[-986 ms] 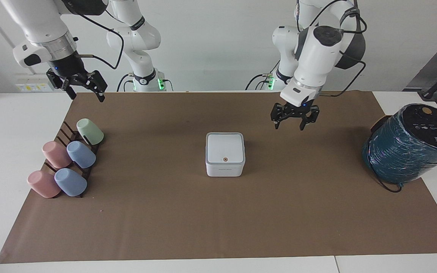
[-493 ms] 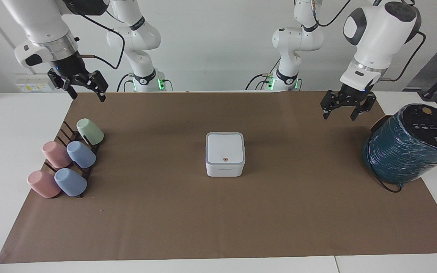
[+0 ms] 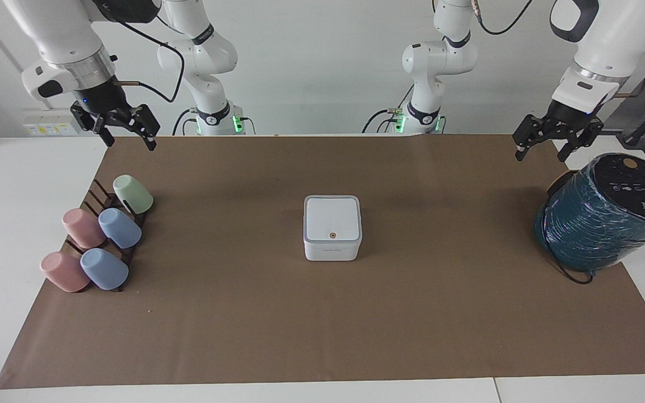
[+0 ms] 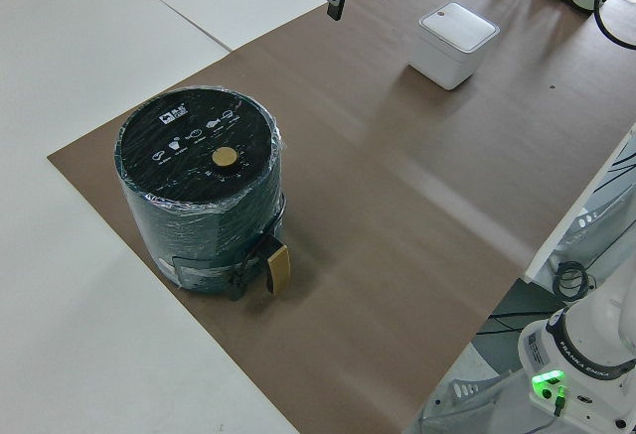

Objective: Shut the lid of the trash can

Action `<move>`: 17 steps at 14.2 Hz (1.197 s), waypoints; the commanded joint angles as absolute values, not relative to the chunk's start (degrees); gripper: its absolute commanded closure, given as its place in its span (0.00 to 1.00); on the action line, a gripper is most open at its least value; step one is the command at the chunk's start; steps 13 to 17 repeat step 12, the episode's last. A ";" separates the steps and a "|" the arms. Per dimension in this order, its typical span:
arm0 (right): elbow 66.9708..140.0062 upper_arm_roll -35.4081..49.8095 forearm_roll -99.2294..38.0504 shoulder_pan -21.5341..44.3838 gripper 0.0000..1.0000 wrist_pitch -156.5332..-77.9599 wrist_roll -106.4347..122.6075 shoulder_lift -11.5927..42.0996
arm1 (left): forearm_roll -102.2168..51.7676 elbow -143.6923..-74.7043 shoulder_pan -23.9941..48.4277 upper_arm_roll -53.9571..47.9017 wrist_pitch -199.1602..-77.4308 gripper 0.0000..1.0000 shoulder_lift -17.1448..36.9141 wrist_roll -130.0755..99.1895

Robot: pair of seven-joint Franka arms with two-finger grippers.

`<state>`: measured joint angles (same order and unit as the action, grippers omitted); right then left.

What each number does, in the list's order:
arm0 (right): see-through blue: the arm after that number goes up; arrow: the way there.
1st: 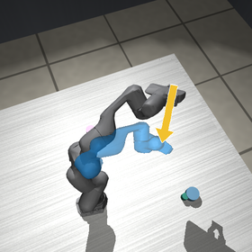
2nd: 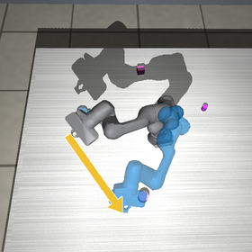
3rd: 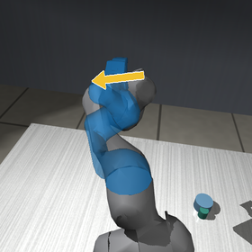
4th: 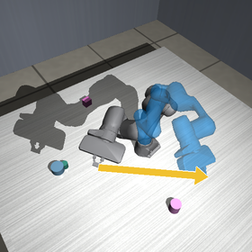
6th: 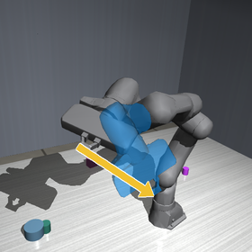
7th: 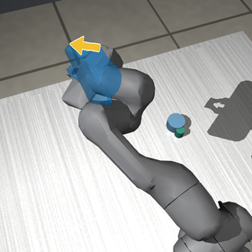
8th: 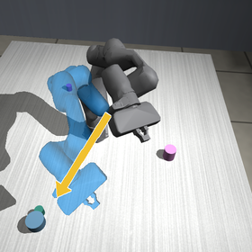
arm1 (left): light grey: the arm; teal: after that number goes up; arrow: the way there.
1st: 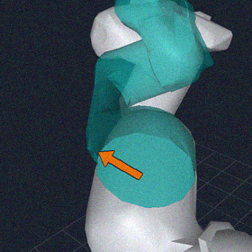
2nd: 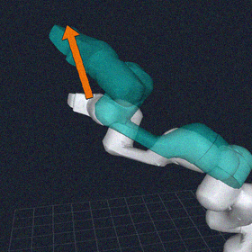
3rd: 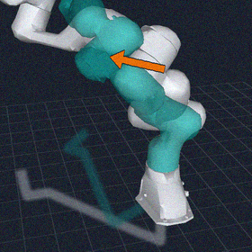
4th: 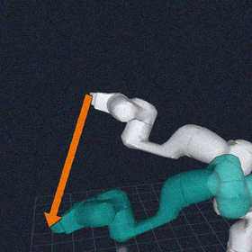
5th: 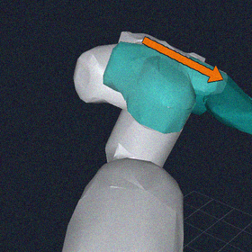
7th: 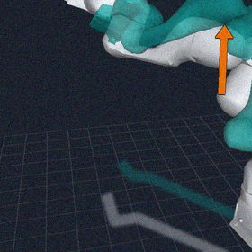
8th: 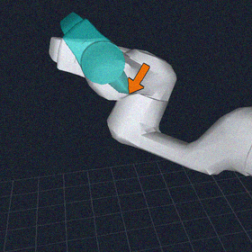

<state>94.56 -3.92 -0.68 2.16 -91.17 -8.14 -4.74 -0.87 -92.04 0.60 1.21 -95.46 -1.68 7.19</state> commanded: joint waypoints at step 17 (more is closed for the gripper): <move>96.33 -3.52 -0.53 2.02 0.00 -92.02 -9.32 -6.24 | -0.70 -92.99 0.44 0.53 -92.99 0.00 -1.84 7.29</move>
